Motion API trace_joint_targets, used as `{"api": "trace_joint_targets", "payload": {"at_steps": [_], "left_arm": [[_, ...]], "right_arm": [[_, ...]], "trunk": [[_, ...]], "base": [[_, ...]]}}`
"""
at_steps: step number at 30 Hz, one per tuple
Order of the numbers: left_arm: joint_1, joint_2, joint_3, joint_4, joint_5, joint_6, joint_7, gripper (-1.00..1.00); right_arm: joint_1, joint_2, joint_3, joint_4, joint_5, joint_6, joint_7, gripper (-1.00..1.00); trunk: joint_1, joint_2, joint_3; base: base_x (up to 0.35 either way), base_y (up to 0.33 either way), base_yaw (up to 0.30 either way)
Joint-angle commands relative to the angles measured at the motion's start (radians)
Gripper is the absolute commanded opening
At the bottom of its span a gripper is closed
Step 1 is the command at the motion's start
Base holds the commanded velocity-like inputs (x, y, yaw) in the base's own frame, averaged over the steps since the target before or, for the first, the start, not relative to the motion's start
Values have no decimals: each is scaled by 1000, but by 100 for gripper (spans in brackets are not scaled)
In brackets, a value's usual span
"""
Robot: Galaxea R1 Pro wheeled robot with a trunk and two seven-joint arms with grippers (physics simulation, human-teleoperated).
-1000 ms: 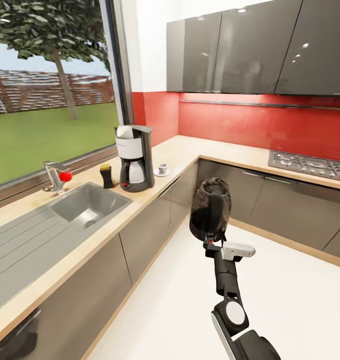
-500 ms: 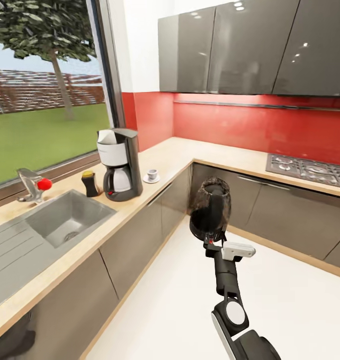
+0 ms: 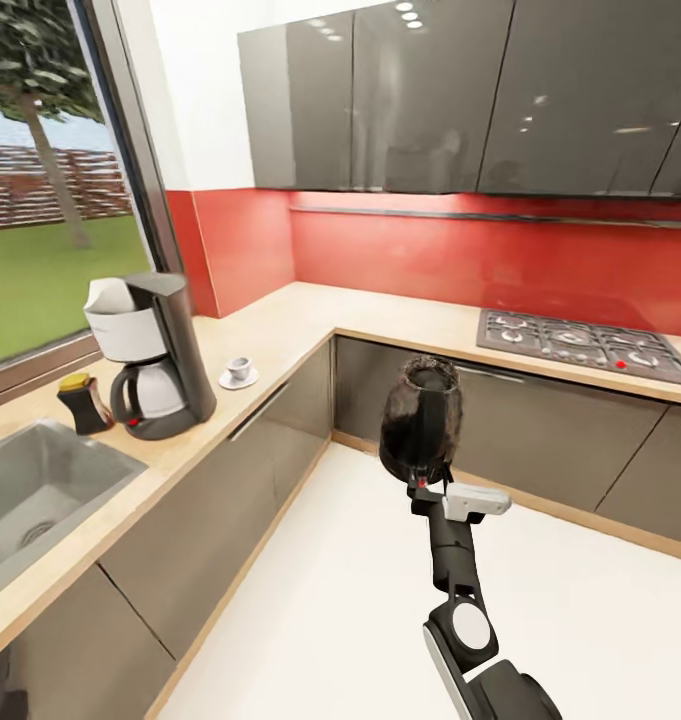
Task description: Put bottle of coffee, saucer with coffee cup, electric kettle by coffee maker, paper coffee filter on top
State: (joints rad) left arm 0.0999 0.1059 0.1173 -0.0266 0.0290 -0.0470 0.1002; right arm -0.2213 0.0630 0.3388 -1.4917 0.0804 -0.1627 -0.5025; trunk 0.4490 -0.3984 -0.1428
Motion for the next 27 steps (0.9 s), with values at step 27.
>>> {"api": "trace_joint_targets", "payload": {"at_steps": [27], "left_arm": [[1, 0, 5, -3, 3, -4, 0, 100]], "right_arm": [[2, -8, -1, 3, 15, -4, -8, -100]], "trunk": [[1, -2, 0]], "base": [[282, -210, -12]]}}
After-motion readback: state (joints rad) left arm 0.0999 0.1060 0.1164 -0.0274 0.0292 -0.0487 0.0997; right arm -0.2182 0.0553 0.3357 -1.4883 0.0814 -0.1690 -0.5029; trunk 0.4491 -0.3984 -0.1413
